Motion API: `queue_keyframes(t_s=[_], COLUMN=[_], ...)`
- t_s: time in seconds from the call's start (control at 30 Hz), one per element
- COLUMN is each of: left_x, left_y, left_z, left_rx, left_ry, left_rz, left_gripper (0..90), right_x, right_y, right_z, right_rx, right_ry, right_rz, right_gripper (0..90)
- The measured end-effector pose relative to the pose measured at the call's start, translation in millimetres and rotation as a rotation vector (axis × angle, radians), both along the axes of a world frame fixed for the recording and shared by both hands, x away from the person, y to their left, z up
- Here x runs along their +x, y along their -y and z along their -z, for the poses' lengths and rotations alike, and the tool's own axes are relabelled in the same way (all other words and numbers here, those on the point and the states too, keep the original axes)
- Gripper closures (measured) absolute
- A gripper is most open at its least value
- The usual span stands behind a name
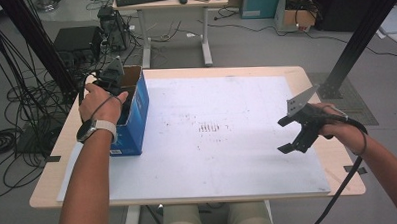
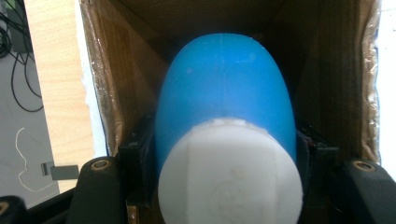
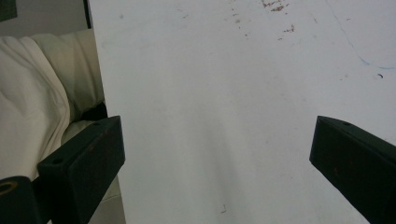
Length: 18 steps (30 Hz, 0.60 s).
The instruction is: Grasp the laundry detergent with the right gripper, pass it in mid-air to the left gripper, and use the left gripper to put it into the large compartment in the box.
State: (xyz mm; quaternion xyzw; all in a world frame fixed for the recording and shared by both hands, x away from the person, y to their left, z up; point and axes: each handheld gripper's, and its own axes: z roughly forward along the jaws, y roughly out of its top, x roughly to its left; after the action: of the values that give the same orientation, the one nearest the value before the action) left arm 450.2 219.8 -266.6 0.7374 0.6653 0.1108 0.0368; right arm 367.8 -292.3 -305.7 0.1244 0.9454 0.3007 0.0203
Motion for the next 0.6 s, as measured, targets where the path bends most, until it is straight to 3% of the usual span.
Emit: queue_keyframes(t_s=[0.6], left_x=[0.0], left_y=[0.3], left_z=[0.0], left_rx=[0.004], left_ry=[-0.003], left_rz=[-0.003], left_gripper=[37.4], right_x=[-0.1], right_y=[0.0], right_z=[-0.8], right_rx=[-0.001], right_ry=[0.002], right_rz=[-0.003], right_gripper=[3.2])
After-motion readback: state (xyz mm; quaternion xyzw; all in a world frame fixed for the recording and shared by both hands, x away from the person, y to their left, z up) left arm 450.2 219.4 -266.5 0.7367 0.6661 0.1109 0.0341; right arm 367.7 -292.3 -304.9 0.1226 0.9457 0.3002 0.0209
